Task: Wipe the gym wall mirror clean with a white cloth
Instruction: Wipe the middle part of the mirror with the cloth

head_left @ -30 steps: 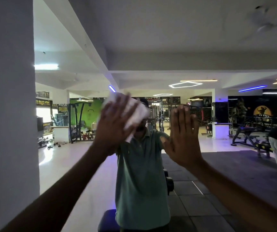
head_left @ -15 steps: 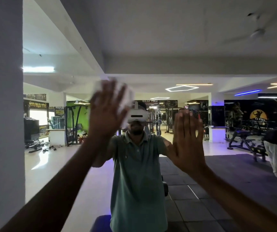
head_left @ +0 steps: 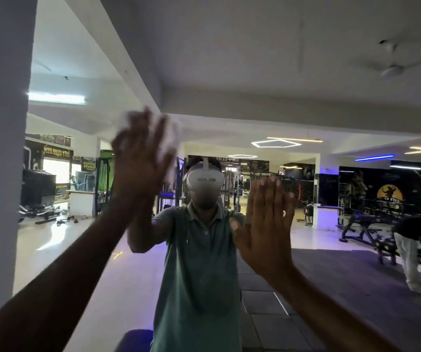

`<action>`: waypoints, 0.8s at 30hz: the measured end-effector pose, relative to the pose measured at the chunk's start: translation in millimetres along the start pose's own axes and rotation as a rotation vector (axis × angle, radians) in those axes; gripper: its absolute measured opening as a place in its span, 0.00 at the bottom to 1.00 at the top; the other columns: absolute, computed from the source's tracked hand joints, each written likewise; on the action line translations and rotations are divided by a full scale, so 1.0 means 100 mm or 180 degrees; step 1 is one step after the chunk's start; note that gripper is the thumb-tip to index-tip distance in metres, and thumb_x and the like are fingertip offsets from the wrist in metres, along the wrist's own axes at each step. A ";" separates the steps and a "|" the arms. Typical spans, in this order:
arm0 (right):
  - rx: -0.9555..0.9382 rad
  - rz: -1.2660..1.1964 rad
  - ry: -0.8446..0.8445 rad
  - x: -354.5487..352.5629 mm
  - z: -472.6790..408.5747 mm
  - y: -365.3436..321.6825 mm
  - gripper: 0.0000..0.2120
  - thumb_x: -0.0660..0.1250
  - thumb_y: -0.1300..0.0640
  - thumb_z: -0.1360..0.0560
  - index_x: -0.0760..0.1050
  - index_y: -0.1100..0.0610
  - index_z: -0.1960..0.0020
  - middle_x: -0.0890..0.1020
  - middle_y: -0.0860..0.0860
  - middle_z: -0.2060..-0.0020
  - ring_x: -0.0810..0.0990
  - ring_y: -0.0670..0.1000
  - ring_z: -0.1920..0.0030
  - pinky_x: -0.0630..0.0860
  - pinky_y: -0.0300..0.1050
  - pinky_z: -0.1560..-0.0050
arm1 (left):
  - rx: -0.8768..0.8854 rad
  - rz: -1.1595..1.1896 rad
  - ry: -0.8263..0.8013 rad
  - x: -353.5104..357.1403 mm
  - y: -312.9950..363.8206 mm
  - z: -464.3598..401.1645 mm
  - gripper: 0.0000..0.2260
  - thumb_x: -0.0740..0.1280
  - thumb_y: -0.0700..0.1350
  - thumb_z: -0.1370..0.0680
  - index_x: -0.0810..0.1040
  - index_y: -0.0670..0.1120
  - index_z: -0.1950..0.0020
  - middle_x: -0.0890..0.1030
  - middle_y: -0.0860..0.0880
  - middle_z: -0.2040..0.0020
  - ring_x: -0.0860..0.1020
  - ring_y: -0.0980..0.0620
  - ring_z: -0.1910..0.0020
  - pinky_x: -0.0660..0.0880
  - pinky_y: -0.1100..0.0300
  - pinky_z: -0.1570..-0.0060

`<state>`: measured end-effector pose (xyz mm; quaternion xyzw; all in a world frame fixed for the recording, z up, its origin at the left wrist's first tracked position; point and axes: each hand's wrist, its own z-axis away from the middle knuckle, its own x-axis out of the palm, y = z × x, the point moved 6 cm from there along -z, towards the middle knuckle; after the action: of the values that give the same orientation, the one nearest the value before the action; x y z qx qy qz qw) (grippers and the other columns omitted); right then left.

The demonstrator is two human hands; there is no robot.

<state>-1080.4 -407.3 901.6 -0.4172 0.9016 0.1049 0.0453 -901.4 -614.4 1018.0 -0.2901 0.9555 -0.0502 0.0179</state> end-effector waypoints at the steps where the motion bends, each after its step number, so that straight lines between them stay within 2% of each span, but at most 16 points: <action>1: -0.0055 0.0014 0.0018 -0.03 -0.04 0.02 0.39 0.51 0.39 0.16 0.50 0.66 0.16 0.48 0.65 0.16 0.45 0.66 0.15 0.50 0.72 0.19 | -0.0452 -0.0025 0.0083 -0.05 -0.18 -0.01 0.29 0.48 0.62 0.13 0.52 0.53 0.13 0.51 0.45 0.13 0.50 0.44 0.14 0.55 0.45 0.22; 3: -0.0110 0.0006 0.0119 -0.08 -0.17 0.10 0.39 0.52 0.40 0.16 0.50 0.66 0.16 0.48 0.65 0.16 0.46 0.65 0.15 0.50 0.70 0.19 | -0.1185 -0.0110 0.0290 -0.11 -0.19 0.01 0.29 0.45 0.62 0.13 0.51 0.54 0.13 0.52 0.44 0.13 0.50 0.44 0.14 0.56 0.43 0.21; 5: -0.0026 -0.0019 0.0197 -0.09 -0.29 0.22 0.40 0.52 0.39 0.16 0.49 0.66 0.16 0.49 0.64 0.16 0.46 0.64 0.15 0.48 0.69 0.18 | -0.1647 -0.0132 0.0339 -0.09 0.19 0.04 0.30 0.43 0.62 0.13 0.50 0.51 0.13 0.51 0.42 0.14 0.50 0.41 0.15 0.55 0.41 0.20; 6: 0.0038 -0.0033 0.0193 -0.08 -0.33 0.28 0.41 0.51 0.38 0.16 0.49 0.66 0.15 0.48 0.64 0.15 0.46 0.64 0.15 0.48 0.68 0.18 | -0.1501 -0.0081 0.0227 -0.04 0.47 0.03 0.30 0.44 0.61 0.13 0.49 0.51 0.13 0.49 0.41 0.14 0.49 0.40 0.15 0.54 0.40 0.20; 7: 0.0083 -0.0038 0.0168 -0.06 -0.35 0.33 0.41 0.50 0.37 0.16 0.48 0.66 0.15 0.48 0.64 0.15 0.45 0.64 0.15 0.47 0.68 0.17 | -0.1056 -0.0025 0.0046 0.04 0.81 0.03 0.30 0.46 0.60 0.13 0.49 0.51 0.13 0.48 0.41 0.14 0.48 0.40 0.15 0.52 0.40 0.20; 9: 0.0056 -0.0074 0.0122 -0.03 -0.30 0.40 0.42 0.49 0.36 0.16 0.48 0.66 0.15 0.47 0.64 0.15 0.44 0.64 0.15 0.48 0.68 0.17 | 0.0140 0.0067 -0.0230 0.16 1.29 0.03 0.30 0.50 0.60 0.13 0.51 0.52 0.13 0.48 0.42 0.14 0.48 0.40 0.15 0.52 0.40 0.20; 11: 0.0002 -0.0173 0.0168 -0.02 -0.20 0.45 0.41 0.52 0.37 0.16 0.48 0.67 0.16 0.47 0.65 0.16 0.45 0.65 0.15 0.49 0.69 0.18 | 0.0861 0.0103 -0.0250 0.18 1.21 -0.07 0.30 0.50 0.62 0.14 0.54 0.53 0.14 0.52 0.43 0.14 0.50 0.43 0.14 0.55 0.42 0.21; 12: 0.0013 -0.0206 0.0180 -0.02 -0.14 0.48 0.42 0.55 0.39 0.16 0.48 0.67 0.16 0.47 0.66 0.16 0.45 0.66 0.15 0.49 0.69 0.18 | 0.0882 0.0119 -0.0222 0.15 1.04 -0.14 0.30 0.49 0.63 0.14 0.55 0.53 0.14 0.53 0.44 0.14 0.51 0.44 0.15 0.55 0.43 0.22; 14: 0.0056 -0.0218 0.0167 -0.01 -0.03 0.53 0.43 0.60 0.40 0.17 0.49 0.67 0.16 0.47 0.65 0.16 0.45 0.66 0.15 0.49 0.68 0.17 | 0.0377 0.0072 -0.0132 0.07 0.62 -0.22 0.30 0.48 0.64 0.14 0.55 0.53 0.14 0.54 0.45 0.14 0.52 0.45 0.15 0.55 0.44 0.23; 16: 0.0058 -0.0258 0.0204 -0.01 0.03 0.54 0.43 0.61 0.41 0.18 0.50 0.67 0.16 0.49 0.65 0.16 0.46 0.65 0.15 0.50 0.67 0.17 | -0.0496 0.0010 0.0049 -0.02 0.33 -0.19 0.29 0.49 0.62 0.14 0.54 0.53 0.13 0.53 0.44 0.14 0.51 0.45 0.14 0.54 0.46 0.22; 18: 0.0097 -0.0294 0.0244 -0.01 0.06 0.54 0.43 0.62 0.42 0.18 0.51 0.67 0.16 0.50 0.64 0.16 0.47 0.65 0.15 0.50 0.66 0.17 | -0.1229 -0.0115 0.0282 -0.05 0.48 -0.13 0.29 0.48 0.61 0.13 0.54 0.52 0.13 0.53 0.42 0.14 0.52 0.42 0.15 0.54 0.44 0.21; 19: 0.0113 -0.0304 0.0248 -0.01 0.07 0.53 0.42 0.62 0.42 0.18 0.51 0.67 0.16 0.49 0.64 0.16 0.47 0.64 0.15 0.49 0.65 0.16 | -0.1400 -0.0160 0.0342 -0.03 0.68 -0.11 0.29 0.47 0.60 0.13 0.54 0.51 0.13 0.53 0.40 0.14 0.52 0.40 0.15 0.54 0.42 0.20; 21: 0.0148 -0.0319 0.0247 0.00 0.07 0.54 0.42 0.62 0.42 0.18 0.50 0.66 0.16 0.49 0.63 0.15 0.46 0.63 0.15 0.48 0.64 0.16 | -0.1058 -0.0138 0.0268 0.09 1.26 -0.14 0.29 0.49 0.59 0.13 0.55 0.50 0.14 0.53 0.39 0.14 0.52 0.37 0.15 0.54 0.40 0.20; 24: 0.0165 -0.0374 0.0198 0.02 0.09 0.56 0.41 0.60 0.41 0.17 0.50 0.66 0.16 0.49 0.63 0.15 0.45 0.62 0.15 0.48 0.64 0.16 | 0.0070 0.0054 -0.0058 0.25 2.05 -0.22 0.28 0.53 0.59 0.13 0.56 0.53 0.14 0.53 0.39 0.14 0.52 0.37 0.15 0.51 0.40 0.19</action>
<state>-1124.5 -371.2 901.6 -0.4711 0.8789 0.0657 0.0341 -1037.1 -456.8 1018.0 -0.2822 0.9571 -0.0579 0.0303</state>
